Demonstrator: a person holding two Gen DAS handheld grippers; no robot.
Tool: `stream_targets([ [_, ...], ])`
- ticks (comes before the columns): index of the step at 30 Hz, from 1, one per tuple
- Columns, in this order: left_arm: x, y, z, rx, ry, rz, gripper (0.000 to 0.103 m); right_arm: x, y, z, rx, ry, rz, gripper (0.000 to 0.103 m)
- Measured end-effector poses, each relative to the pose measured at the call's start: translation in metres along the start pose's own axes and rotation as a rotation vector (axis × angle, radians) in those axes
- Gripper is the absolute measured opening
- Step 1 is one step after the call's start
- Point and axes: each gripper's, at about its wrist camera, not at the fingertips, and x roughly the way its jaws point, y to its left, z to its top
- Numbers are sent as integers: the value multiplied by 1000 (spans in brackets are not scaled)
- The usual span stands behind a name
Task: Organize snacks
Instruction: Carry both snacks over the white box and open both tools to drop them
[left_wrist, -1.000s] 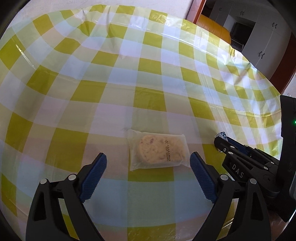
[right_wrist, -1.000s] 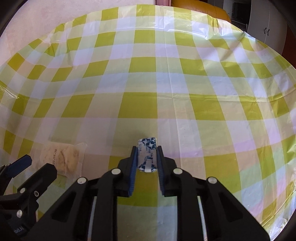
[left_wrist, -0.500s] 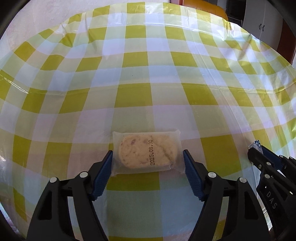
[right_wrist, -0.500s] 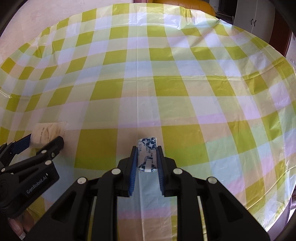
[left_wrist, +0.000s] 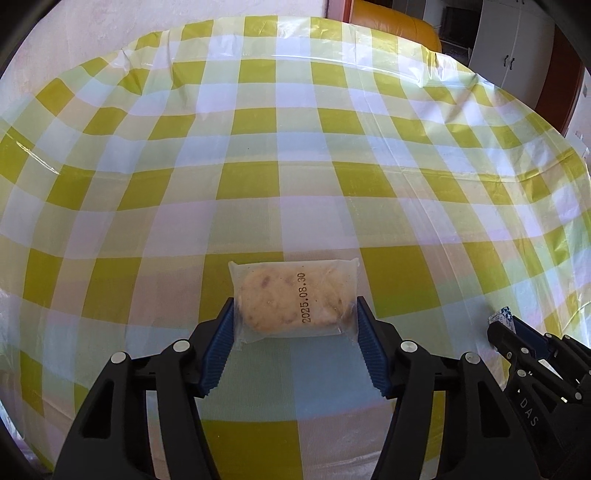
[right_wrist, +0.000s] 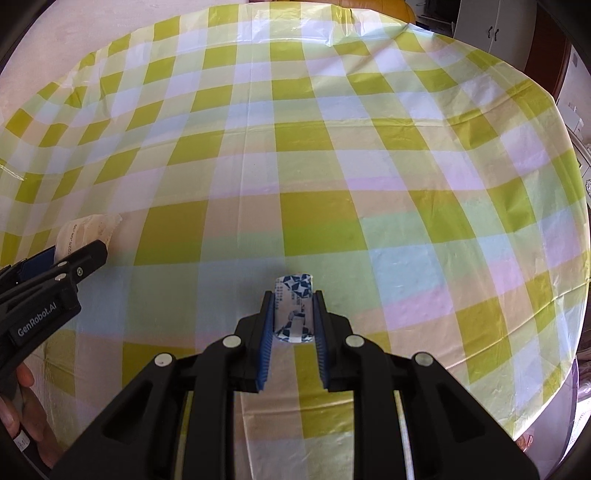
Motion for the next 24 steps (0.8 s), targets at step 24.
stream_targets([
  [24,-69,-58,-55,80,-29,-125,60,-59,-59,-52,70,-20,-37,20],
])
